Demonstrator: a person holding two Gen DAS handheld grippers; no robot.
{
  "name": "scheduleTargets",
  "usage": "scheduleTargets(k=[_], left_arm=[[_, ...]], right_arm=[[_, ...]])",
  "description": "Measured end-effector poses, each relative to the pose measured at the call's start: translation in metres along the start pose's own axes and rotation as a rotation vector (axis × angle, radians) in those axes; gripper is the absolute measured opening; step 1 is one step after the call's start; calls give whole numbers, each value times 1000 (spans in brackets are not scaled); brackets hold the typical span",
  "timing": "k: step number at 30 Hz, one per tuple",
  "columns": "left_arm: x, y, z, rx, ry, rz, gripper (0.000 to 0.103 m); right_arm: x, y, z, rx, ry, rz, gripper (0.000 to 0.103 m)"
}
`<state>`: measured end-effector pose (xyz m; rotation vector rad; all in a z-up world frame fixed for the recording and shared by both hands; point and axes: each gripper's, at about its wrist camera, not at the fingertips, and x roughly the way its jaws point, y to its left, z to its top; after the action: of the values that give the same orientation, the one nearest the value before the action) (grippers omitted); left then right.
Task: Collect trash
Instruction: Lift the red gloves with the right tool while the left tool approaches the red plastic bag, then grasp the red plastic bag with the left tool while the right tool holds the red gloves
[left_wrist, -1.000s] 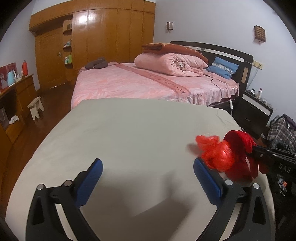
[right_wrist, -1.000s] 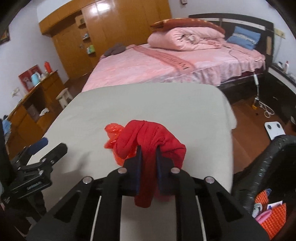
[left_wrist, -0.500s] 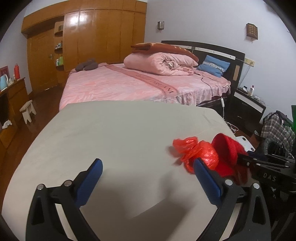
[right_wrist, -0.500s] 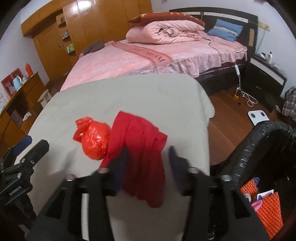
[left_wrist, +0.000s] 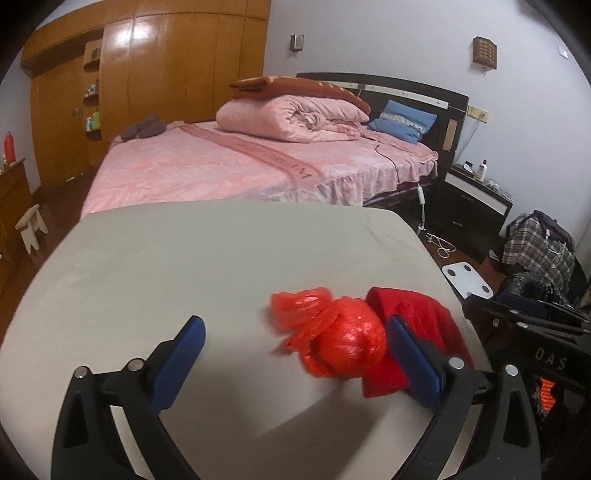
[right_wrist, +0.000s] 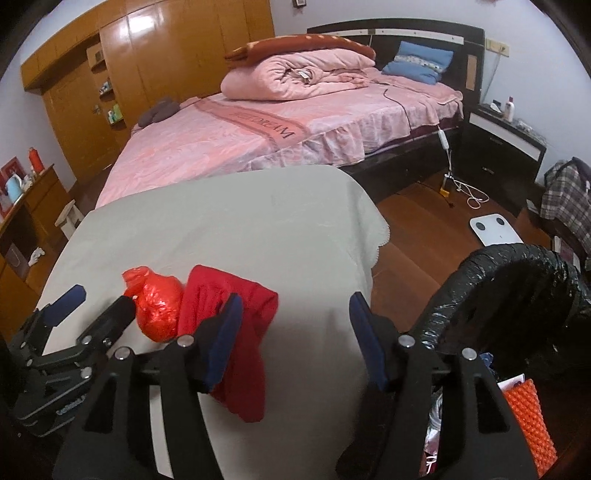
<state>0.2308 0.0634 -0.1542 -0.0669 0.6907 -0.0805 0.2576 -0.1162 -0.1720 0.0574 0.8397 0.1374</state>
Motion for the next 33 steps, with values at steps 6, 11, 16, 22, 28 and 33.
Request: scheduleTargets(k=[6, 11, 16, 22, 28, 33], left_arm=[[23, -12, 1, 31, 80, -66, 63], [24, -19, -2, 56, 93, -145, 36], [9, -9, -1, 28, 40, -113, 30], [-14, 22, 1, -12, 7, -45, 30], [-15, 55, -8, -18, 46, 70, 30], [-18, 69, -14, -33, 50, 86, 27]], right_arm=[[2, -3, 0, 8, 6, 1, 59], [1, -2, 0, 11, 6, 2, 59], [-1, 1, -1, -5, -5, 6, 59], [-1, 17, -4, -38, -27, 33, 68], [15, 46, -8, -76, 2, 58, 86], [35, 67, -12, -128, 55, 55, 86]])
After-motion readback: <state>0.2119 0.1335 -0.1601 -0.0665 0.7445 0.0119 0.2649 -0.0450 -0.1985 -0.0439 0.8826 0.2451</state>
